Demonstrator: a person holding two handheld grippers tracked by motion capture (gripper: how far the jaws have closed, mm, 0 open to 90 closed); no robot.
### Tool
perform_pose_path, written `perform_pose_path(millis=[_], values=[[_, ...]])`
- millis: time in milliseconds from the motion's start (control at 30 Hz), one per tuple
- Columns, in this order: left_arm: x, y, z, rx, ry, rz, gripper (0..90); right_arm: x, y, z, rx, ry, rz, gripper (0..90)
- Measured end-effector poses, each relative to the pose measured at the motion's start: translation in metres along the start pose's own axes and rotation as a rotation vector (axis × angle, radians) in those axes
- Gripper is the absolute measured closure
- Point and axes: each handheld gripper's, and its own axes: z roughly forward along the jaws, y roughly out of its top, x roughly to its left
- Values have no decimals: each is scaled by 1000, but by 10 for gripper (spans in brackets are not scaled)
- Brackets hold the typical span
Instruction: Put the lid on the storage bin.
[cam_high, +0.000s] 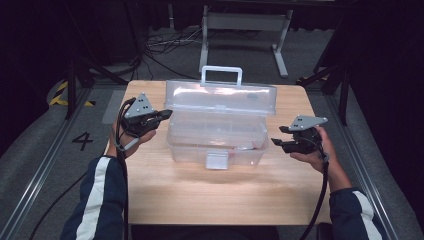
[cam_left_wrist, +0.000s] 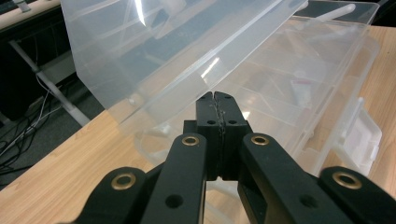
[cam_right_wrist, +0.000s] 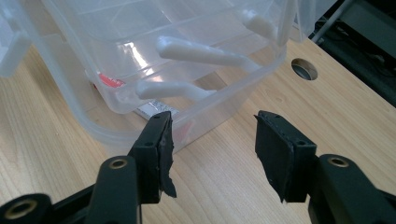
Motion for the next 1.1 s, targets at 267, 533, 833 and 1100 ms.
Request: perform_pose_path(millis=[267, 533, 833, 1100], values=[[-8, -8, 3, 14, 2, 7, 899, 2, -3, 1, 12, 1, -1, 446], [-12, -14, 2, 32, -5, 10, 899, 3, -5, -1, 16, -2, 9, 391], [-17, -21, 2, 52, -6, 17, 900, 4, -6, 0, 16, -7, 23, 339], [-19, -27, 1, 55, -9, 12, 899, 5, -8, -1, 11, -8, 30, 323]])
